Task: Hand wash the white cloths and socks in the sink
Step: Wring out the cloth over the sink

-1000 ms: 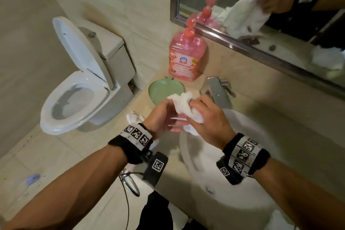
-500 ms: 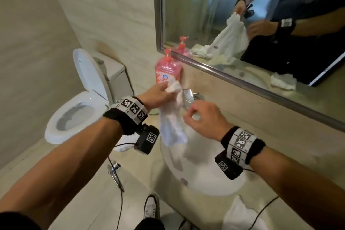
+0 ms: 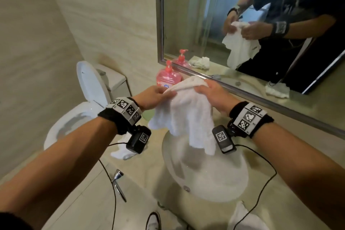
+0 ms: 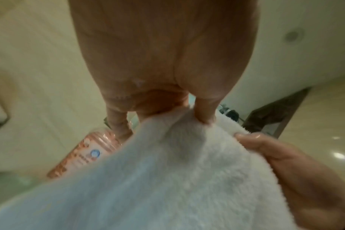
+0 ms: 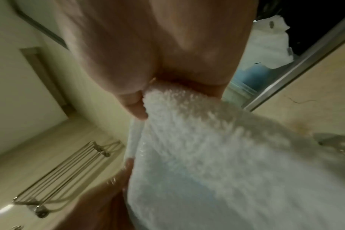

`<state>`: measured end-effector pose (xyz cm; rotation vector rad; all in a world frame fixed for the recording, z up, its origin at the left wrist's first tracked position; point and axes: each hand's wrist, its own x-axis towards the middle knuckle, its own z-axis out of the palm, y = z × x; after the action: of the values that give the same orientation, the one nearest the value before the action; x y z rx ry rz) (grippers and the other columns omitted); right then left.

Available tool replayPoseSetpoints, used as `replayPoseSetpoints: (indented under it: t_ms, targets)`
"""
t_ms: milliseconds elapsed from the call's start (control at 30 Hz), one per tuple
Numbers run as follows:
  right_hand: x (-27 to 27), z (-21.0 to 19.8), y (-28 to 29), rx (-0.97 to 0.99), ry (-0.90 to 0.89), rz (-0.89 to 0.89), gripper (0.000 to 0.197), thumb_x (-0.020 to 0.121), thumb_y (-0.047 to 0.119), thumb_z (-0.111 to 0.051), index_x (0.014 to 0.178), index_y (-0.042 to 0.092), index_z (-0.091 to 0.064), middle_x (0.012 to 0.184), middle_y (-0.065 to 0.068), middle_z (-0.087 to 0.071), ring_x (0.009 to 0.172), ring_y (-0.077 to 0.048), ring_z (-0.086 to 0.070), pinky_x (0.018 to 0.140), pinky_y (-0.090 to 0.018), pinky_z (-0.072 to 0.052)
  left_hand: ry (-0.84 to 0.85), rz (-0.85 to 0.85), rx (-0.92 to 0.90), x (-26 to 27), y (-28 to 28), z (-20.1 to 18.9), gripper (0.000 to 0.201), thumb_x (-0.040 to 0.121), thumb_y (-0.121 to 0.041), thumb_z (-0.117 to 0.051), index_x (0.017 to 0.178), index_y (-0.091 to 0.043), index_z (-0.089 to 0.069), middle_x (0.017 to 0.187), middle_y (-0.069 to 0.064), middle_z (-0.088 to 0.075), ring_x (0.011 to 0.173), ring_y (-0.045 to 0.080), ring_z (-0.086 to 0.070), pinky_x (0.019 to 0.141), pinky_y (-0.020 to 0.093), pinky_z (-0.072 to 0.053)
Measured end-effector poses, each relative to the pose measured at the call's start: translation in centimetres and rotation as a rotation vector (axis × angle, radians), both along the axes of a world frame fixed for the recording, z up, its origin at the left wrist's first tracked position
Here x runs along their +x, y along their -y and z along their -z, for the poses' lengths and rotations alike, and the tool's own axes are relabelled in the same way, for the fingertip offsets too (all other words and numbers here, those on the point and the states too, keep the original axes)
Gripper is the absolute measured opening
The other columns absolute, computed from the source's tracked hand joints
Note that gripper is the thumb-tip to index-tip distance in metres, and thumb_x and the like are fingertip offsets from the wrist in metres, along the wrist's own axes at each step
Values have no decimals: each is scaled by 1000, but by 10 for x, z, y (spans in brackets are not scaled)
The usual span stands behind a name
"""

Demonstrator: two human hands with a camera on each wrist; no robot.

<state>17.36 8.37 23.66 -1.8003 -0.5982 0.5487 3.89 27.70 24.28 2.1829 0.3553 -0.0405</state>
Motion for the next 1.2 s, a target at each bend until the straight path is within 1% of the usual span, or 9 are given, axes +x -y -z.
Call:
replayPoseSetpoints:
  t_ms: [100, 267, 367, 500, 567, 700, 900, 1033, 1200]
  targets:
    - [-8, 15, -1, -23, 126, 202, 18, 92, 37, -63, 107, 27, -61, 100, 5, -70, 94, -18, -67, 77, -33, -54, 45, -163, -357, 11, 16, 7, 57, 97, -52, -51, 105, 2, -70, 100, 14, -73, 90, 31, -69, 87, 43, -55]
    - [-44, 32, -30, 72, 290, 183, 31, 99, 46, -54, 112, 21, -65, 98, 9, -70, 89, -5, -65, 71, -8, -46, 101, -332, -719, 42, 54, 4, 36, 96, -46, -56, 93, -12, -67, 80, 2, -74, 73, 13, -70, 61, 23, -56]
    - [-36, 30, -33, 37, 304, 314, 41, 100, 53, -44, 87, 20, -65, 74, 10, -64, 69, -3, -60, 60, -18, -43, 105, -319, -801, 48, 64, 7, 37, 96, -27, -55, 118, 3, -60, 114, 26, -67, 96, 32, -67, 90, 49, -54]
    - [-42, 44, -34, -44, 390, 279, 49, 102, 51, -39, 90, 13, -67, 83, -5, -71, 77, -20, -67, 69, -33, -52, 88, -313, -776, 52, 63, 15, 9, 92, -19, -59, 89, -11, -63, 85, 10, -68, 80, 23, -65, 72, 33, -55]
    - [-35, 44, -33, -49, 376, 309, 48, 104, 47, -40, 85, 12, -66, 77, -2, -68, 72, -16, -64, 66, -28, -45, 73, -300, -807, 52, 64, 18, 13, 95, -22, -57, 93, -10, -61, 92, 14, -67, 85, 27, -65, 81, 40, -56]
    - [-38, 49, -34, -101, 429, 277, 45, 102, 54, -37, 91, 19, -64, 77, 6, -65, 69, -7, -62, 57, -21, -43, 70, -308, -704, 52, 65, 21, 11, 96, -15, -54, 94, -6, -61, 102, 22, -63, 94, 32, -61, 99, 52, -49]
    - [-8, 32, -1, -219, 345, 58, 29, 102, 40, -48, 118, 21, -62, 106, 0, -70, 94, -17, -65, 79, -29, -50, -27, -181, -716, 41, 55, 9, 28, 100, -23, -50, 115, -3, -63, 111, 17, -70, 96, 28, -68, 95, 42, -54]
    - [-6, 20, 22, -222, 286, -267, 9, 94, 35, -68, 94, 26, -66, 78, 20, -69, 71, 6, -62, 62, -14, -44, -82, -50, -425, 32, 31, -2, 27, 85, -1, -55, 108, 9, -62, 108, 26, -64, 98, 40, -62, 97, 51, -47]
    - [-3, 14, 36, -318, 349, -323, 23, 94, 39, -67, 82, 19, -69, 76, 8, -72, 72, -10, -66, 64, -22, -49, -272, 329, -16, 25, 17, 8, 46, 81, -26, -76, 117, 0, -63, 119, 20, -66, 115, 37, -61, 101, 51, -48]
